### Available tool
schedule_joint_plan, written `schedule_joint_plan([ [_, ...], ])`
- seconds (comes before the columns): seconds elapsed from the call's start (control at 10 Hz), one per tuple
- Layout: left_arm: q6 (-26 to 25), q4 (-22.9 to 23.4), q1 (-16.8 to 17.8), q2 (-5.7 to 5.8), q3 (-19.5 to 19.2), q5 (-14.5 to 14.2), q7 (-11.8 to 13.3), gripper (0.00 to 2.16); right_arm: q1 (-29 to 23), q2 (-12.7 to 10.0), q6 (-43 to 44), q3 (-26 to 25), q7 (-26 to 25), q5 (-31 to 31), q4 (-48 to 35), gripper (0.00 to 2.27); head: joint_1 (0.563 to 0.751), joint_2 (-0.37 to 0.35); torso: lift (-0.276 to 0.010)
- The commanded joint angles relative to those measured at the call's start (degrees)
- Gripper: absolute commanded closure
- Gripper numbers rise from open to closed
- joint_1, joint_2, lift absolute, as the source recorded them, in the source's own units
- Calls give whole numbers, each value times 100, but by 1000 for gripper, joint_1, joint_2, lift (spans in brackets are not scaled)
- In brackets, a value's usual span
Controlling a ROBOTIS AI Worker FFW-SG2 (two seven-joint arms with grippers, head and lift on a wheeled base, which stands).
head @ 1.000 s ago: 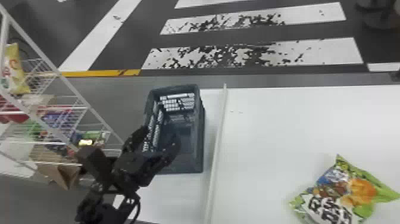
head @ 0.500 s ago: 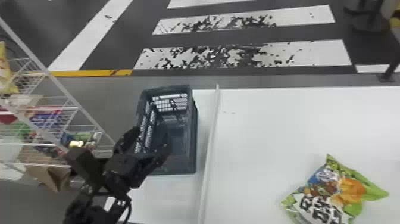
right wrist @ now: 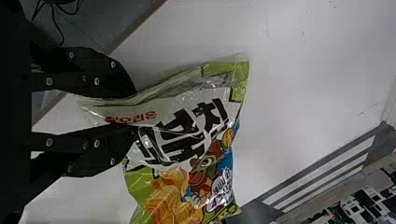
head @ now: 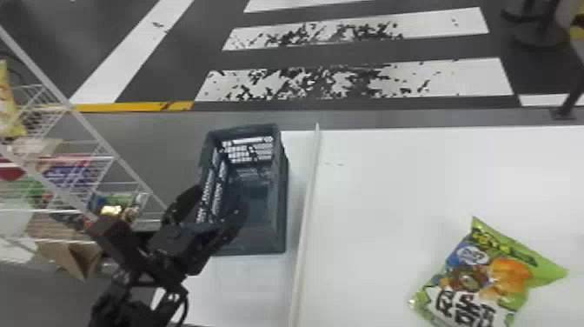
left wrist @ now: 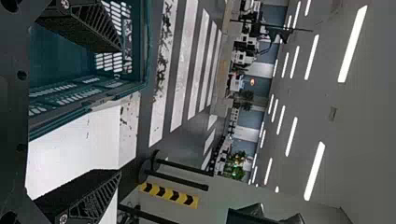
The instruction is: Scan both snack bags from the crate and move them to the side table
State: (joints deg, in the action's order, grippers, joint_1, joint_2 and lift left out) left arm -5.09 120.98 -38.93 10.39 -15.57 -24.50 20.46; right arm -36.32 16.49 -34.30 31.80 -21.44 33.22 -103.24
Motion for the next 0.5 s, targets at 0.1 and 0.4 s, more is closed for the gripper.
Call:
schedule_joint_plan([
  [0.1, -15, -5, -9, -10, 1, -2, 2, 70, -261, 21, 762, -200, -36, -79, -319, 2240, 695, 259, -29],
  [0.4, 3, -13, -9, -10, 1, -2, 2, 70, -692, -14, 1835, -1035, 817, -1617, -1347, 2243, 695, 288, -29],
])
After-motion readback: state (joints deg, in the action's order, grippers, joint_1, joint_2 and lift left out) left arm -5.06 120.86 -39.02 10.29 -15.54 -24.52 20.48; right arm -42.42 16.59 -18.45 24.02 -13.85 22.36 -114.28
